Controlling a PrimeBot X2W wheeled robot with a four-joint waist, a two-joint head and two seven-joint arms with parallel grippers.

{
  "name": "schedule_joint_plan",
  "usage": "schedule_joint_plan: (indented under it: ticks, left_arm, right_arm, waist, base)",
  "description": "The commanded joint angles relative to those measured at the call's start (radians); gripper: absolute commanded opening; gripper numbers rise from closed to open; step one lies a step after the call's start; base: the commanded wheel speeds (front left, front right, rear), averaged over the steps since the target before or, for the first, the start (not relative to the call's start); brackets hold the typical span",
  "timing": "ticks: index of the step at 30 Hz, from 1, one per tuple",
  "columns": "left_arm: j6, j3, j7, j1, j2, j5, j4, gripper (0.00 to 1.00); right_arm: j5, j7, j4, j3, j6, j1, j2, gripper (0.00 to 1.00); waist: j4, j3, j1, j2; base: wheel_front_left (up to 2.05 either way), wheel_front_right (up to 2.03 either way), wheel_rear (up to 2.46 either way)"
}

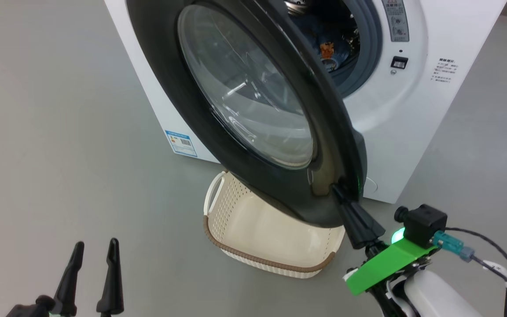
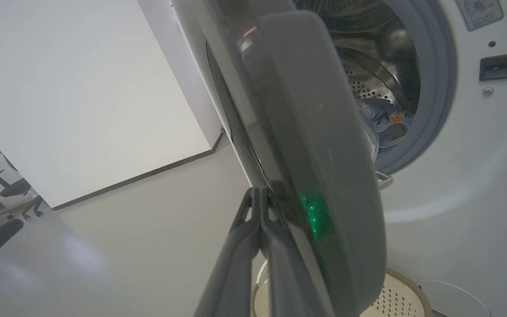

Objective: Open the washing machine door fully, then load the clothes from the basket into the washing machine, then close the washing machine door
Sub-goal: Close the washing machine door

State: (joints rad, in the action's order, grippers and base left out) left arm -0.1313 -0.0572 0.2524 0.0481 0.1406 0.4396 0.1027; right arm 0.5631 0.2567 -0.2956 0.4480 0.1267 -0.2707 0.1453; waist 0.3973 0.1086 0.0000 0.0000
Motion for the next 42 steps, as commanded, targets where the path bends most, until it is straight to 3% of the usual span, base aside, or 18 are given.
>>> schedule_joint_plan:
  ticks: [1,14,30,42]
  left_arm:
    - [0.001,0.033,0.009,-0.052,0.006,0.008,-0.034,1.00]
    - [0.001,0.020,0.009,-0.122,-0.035,0.025,-0.067,1.00]
    - [0.001,-0.037,0.009,-0.220,-0.066,0.041,-0.089,1.00]
    - [0.001,-0.065,0.009,-0.264,-0.079,0.048,-0.097,1.00]
  right_arm:
    - [-0.004,0.005,0.021,-0.007,0.004,-0.040,0.006,0.00]
    - [-0.024,0.005,0.014,-0.119,0.004,-0.171,0.053,0.00]
    - [-0.029,0.005,-0.033,-0.223,0.004,-0.375,0.139,0.00]
    - [-0.037,0.005,-0.066,-0.291,0.004,-0.497,0.151,0.00]
  waist:
    - [-0.005,0.020,0.0000,0.0000]
    - [-0.003,0.123,0.0000,0.0000]
    - [0.059,0.259,0.0000,0.0000]
    - [0.081,0.323,0.0000,0.0000]
  base:
    - [0.00,0.00,0.00]
    - [0.00,0.00,0.00]
    - [0.00,0.00,0.00]
    - [0.00,0.00,0.00]
